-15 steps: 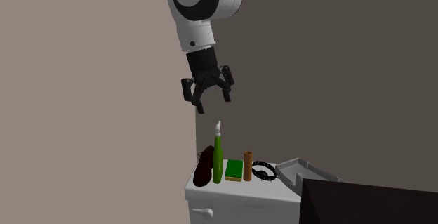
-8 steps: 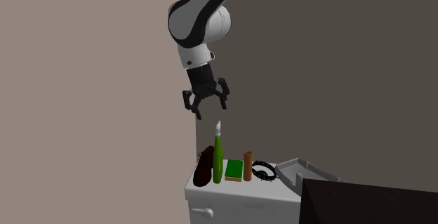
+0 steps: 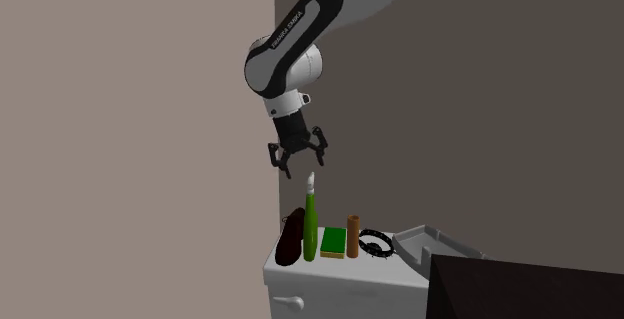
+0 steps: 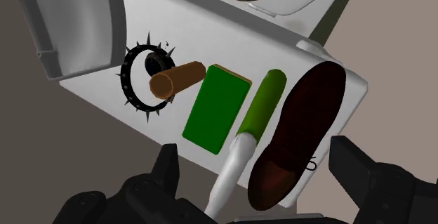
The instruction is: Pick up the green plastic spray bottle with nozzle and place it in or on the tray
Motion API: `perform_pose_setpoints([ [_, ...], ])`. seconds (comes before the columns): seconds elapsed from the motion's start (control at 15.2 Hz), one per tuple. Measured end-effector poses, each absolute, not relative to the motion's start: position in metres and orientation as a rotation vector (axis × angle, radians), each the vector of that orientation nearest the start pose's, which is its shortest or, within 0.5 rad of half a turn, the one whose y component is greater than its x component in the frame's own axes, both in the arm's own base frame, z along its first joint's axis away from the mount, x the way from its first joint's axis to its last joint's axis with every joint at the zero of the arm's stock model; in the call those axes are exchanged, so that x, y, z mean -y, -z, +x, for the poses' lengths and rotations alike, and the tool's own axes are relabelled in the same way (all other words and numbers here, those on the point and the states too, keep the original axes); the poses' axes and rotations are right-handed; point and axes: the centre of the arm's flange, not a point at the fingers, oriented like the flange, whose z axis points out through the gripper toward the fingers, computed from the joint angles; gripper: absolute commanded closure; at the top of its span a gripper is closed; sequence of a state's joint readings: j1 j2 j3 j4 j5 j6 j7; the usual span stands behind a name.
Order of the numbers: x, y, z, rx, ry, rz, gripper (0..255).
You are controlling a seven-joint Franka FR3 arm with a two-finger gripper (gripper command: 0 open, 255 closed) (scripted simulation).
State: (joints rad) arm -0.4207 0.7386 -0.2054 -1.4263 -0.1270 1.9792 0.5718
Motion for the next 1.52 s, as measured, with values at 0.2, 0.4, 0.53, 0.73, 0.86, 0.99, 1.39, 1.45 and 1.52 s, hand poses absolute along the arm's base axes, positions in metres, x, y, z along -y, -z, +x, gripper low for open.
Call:
perform_pose_setpoints([
  [0.2, 0.406, -0.238, 0.58, -1.774, -0.306, -2.874, 0],
  [0.4, 0.408, -0.222, 0.576, -1.776, -0.305, -2.874, 0],
  [0.53, 0.409, -0.216, 0.573, -1.776, -0.305, -2.874, 0],
  [0.73, 0.409, -0.215, 0.573, -1.776, -0.305, -2.874, 0],
  [0.86, 0.409, -0.214, 0.573, -1.776, -0.305, -2.874, 0],
  [0.99, 0.409, -0.214, 0.573, -1.776, -0.305, -2.874, 255],
  [1.39, 0.409, -0.215, 0.573, -1.775, -0.304, -2.874, 255],
  [1.45, 0.409, -0.215, 0.573, -1.775, -0.304, -2.874, 255],
  [1.52, 0.409, -0.215, 0.573, -1.775, -0.304, -2.874, 255],
])
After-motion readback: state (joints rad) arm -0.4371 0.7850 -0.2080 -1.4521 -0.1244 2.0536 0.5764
